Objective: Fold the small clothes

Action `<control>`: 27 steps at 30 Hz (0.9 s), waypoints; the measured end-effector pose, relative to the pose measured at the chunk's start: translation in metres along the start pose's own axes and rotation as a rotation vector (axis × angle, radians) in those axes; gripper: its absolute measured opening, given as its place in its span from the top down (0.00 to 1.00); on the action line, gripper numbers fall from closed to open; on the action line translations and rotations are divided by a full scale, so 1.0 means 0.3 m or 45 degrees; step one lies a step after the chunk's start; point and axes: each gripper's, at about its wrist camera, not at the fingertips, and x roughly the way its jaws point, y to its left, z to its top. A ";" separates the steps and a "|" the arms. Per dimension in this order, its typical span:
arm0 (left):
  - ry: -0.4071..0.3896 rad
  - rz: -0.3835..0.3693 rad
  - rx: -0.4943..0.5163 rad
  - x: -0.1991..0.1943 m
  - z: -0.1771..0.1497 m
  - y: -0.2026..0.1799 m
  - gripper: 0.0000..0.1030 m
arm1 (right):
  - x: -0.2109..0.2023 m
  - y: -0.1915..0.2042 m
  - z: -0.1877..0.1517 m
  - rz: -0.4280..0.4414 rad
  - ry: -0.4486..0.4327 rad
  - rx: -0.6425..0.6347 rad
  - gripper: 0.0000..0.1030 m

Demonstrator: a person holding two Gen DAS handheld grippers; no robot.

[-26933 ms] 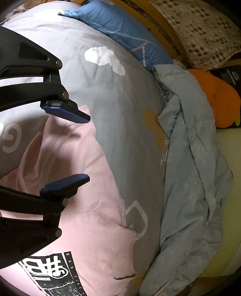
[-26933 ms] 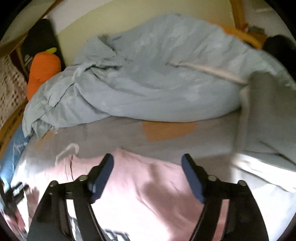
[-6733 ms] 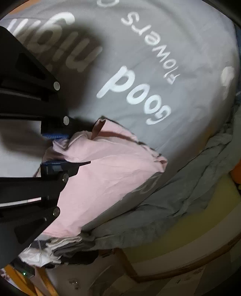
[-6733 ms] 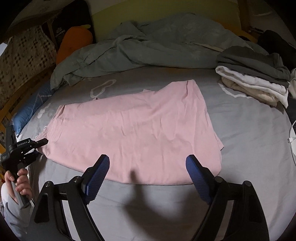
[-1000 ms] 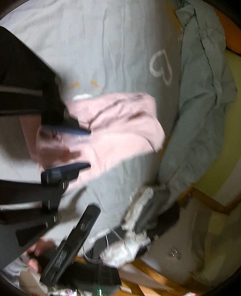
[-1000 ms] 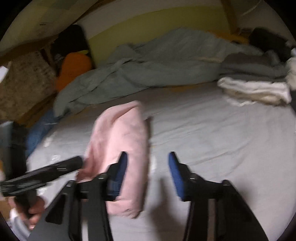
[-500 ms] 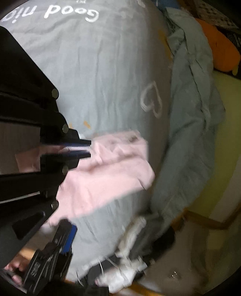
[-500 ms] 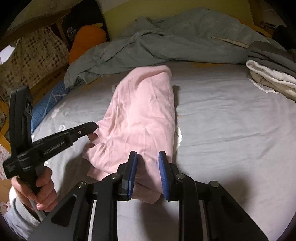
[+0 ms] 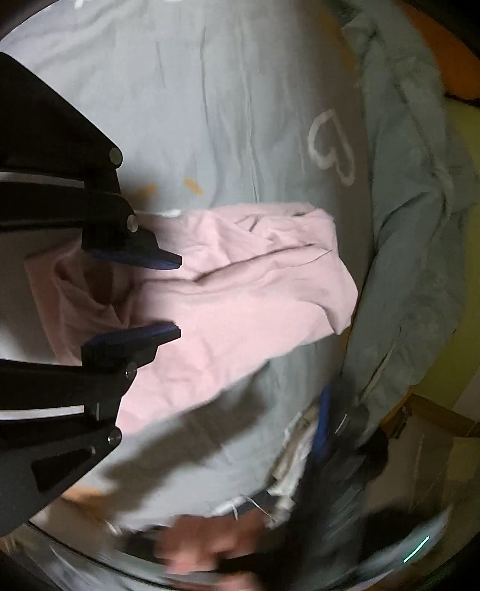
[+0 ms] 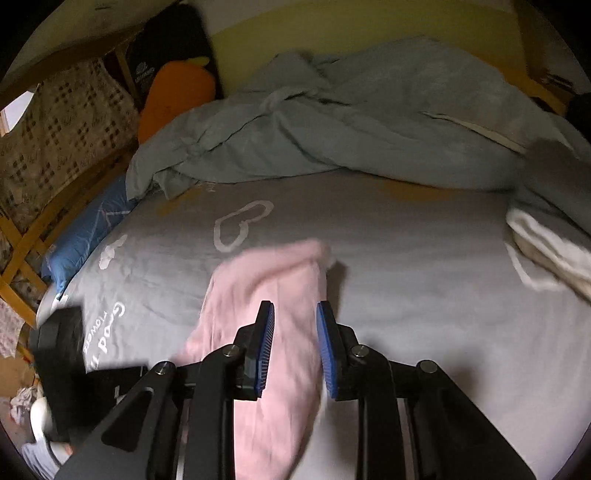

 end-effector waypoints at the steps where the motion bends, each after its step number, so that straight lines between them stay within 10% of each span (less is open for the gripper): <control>1: 0.006 0.041 0.004 0.000 -0.009 -0.005 0.71 | 0.054 -0.006 0.028 0.041 0.063 0.014 0.76; 9: -0.024 0.188 -0.040 -0.005 -0.049 0.017 0.59 | 0.400 -0.044 0.108 -0.160 0.153 0.043 0.76; 17: -0.162 -0.024 -0.153 -0.100 0.071 0.073 0.61 | 0.043 0.017 0.005 -0.065 -0.061 -0.024 0.76; 22: -0.079 -0.075 -0.120 -0.008 0.256 0.065 0.71 | -0.105 0.091 -0.182 -0.011 -0.053 -0.058 0.76; 27: 0.035 0.255 -0.153 0.169 0.356 0.090 0.74 | -0.118 0.162 -0.362 -0.118 -0.055 -0.194 0.76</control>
